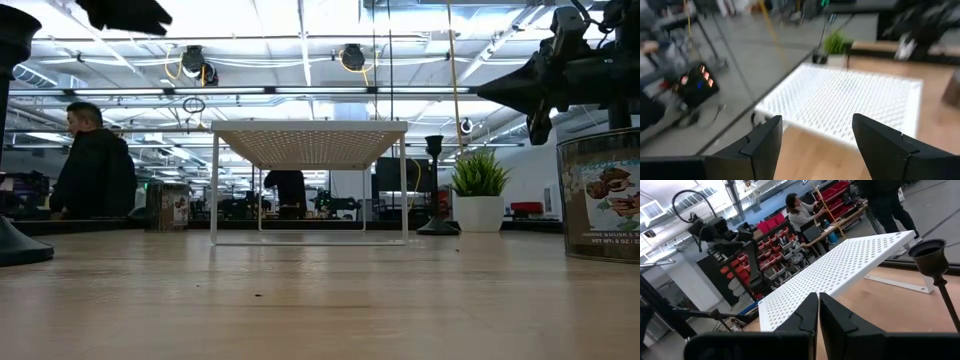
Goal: Pick & Place candle stick holders
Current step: Put the top silver scented candle on the shelf
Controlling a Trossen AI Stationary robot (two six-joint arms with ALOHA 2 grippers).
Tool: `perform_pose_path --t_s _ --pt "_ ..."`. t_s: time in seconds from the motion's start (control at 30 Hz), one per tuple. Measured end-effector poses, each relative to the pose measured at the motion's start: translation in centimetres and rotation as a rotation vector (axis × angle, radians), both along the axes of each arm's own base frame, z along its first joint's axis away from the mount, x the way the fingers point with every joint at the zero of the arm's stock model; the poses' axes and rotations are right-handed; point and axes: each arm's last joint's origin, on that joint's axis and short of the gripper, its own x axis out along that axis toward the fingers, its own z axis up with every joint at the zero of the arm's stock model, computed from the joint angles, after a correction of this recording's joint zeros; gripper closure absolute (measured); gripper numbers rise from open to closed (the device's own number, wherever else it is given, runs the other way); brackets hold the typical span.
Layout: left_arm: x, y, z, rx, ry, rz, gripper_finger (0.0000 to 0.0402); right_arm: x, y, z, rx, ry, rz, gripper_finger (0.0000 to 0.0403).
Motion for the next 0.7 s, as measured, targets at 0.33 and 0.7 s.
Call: perform_pose_path --t_s 0.33,0.7 --pt "1.0 6.2 -1.5 -0.209 0.137 0.313 0.0153 0.0 0.0 0.0 0.000 -0.001 0.000 0.0394" --pt "1.0 13.7 -2.9 -0.378 0.139 0.401 0.0153 0.0 0.0 0.0 0.000 -0.004 0.000 0.0394"
